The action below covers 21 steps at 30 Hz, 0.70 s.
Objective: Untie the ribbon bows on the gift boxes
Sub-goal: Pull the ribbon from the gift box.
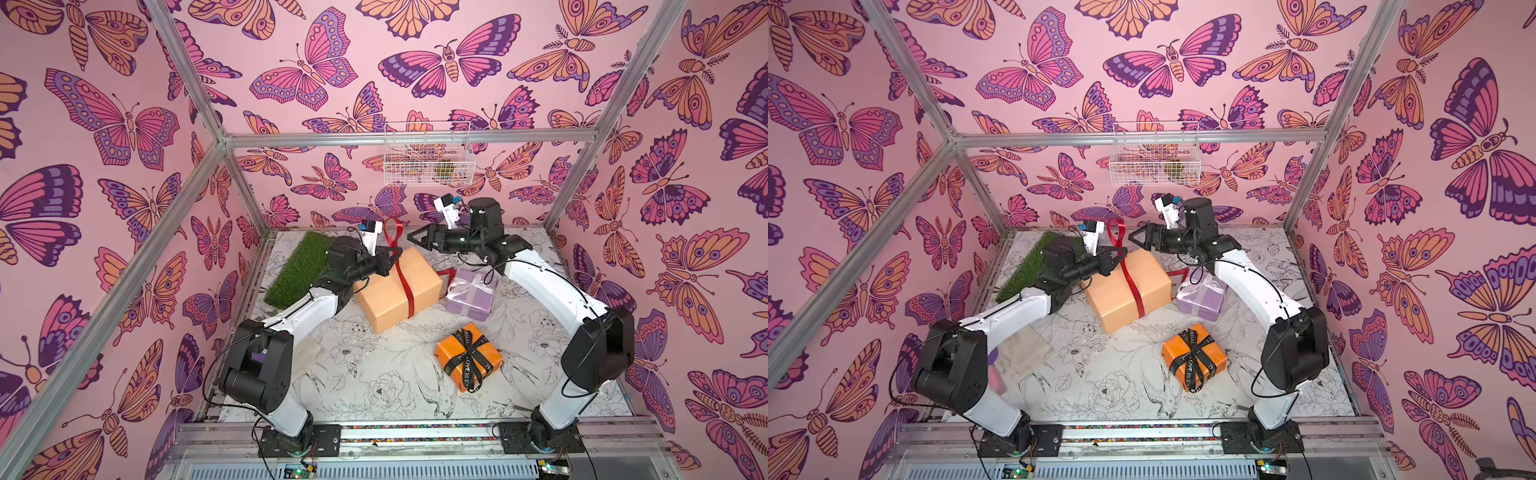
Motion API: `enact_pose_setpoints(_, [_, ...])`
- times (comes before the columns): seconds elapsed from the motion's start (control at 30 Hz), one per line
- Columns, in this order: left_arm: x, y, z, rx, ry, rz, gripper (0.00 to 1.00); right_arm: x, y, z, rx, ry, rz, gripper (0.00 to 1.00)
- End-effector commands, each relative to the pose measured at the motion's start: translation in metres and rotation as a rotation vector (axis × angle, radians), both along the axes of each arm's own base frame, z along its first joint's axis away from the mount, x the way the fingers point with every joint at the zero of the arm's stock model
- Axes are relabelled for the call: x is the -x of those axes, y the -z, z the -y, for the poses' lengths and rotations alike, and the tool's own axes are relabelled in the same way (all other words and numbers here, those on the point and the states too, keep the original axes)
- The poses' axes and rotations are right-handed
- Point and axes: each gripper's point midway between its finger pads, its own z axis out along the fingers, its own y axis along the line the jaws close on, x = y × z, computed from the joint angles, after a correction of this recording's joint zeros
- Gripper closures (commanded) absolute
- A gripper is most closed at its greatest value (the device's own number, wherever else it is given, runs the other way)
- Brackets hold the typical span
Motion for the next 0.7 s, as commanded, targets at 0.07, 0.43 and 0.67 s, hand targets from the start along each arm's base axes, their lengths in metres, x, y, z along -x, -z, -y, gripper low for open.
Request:
enact_pose_setpoints(0.07, [-0.014, -0.015, -0.01, 0.005, -0.1, -0.061, 1.0, 0.007, 0.041, 0.021, 0.195, 0.02, 0.146, 0.18])
enact_pose_setpoints(0.43, [-0.011, -0.019, -0.001, 0.034, -0.061, -0.105, 1.0, 0.012, 0.064, -0.038, 0.165, -0.239, 0.471, 0.19])
enact_pose_setpoints(0.67, [-0.006, -0.011, 0.0, 0.034, -0.054, -0.133, 1.0, 0.003, 0.065, -0.064, 0.119, -0.267, 0.603, 0.19])
